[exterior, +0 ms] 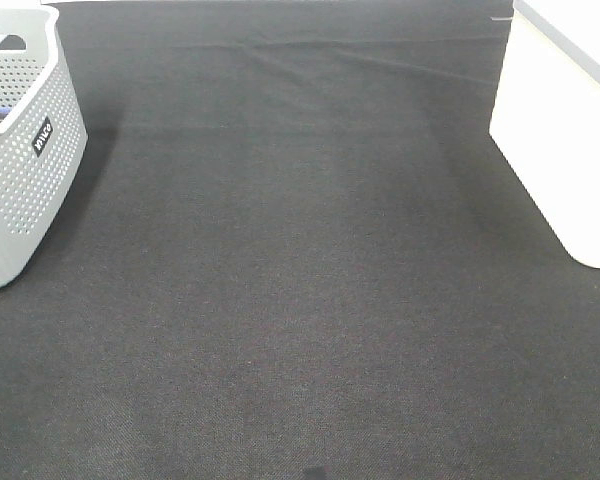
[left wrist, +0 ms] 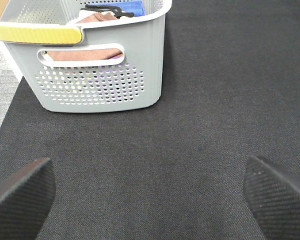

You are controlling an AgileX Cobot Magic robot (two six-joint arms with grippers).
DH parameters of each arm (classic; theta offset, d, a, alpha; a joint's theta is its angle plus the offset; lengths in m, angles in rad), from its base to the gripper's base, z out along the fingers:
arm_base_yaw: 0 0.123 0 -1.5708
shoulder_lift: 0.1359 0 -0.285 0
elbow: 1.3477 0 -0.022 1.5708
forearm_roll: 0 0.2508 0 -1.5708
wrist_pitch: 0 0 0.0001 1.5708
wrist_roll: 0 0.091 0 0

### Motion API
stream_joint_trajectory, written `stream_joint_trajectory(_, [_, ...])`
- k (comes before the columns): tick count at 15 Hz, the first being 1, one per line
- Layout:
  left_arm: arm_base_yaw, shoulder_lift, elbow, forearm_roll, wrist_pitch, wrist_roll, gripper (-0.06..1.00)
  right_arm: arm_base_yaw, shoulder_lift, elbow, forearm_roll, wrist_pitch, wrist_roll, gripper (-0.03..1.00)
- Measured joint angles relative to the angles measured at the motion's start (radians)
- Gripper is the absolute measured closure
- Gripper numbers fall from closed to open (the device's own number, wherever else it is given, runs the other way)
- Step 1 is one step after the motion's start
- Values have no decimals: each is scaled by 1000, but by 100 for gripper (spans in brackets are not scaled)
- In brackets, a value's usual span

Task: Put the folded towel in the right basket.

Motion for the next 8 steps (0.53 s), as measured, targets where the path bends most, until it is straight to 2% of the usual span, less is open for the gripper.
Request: stream_joint_trajectory(8, [0, 0, 0, 0, 0, 0, -3, 0, 0, 0, 0, 0, 0, 20])
